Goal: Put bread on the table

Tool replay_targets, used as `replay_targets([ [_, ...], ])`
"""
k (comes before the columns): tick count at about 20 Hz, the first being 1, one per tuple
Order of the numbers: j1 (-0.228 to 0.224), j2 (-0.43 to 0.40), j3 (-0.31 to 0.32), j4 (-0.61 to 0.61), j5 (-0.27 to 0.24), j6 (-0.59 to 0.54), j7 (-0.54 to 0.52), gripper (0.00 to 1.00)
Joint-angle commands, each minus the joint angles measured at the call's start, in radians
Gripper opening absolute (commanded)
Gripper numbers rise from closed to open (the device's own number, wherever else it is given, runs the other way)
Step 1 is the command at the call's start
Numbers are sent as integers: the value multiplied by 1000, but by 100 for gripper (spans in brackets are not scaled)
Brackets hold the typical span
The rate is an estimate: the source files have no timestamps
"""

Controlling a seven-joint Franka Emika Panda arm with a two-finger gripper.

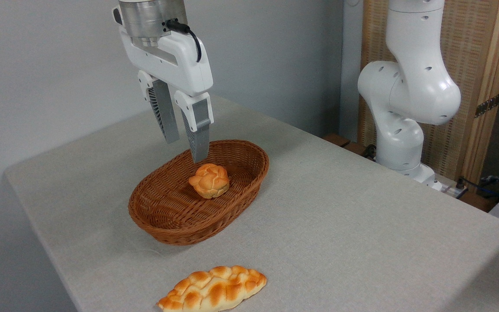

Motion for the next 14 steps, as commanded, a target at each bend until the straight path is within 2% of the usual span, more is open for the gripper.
replay_targets([
  [1,-6,0,3,4,8,-7,-9,100],
  [14,-6,0,-6,4,8,-8,-18,100],
])
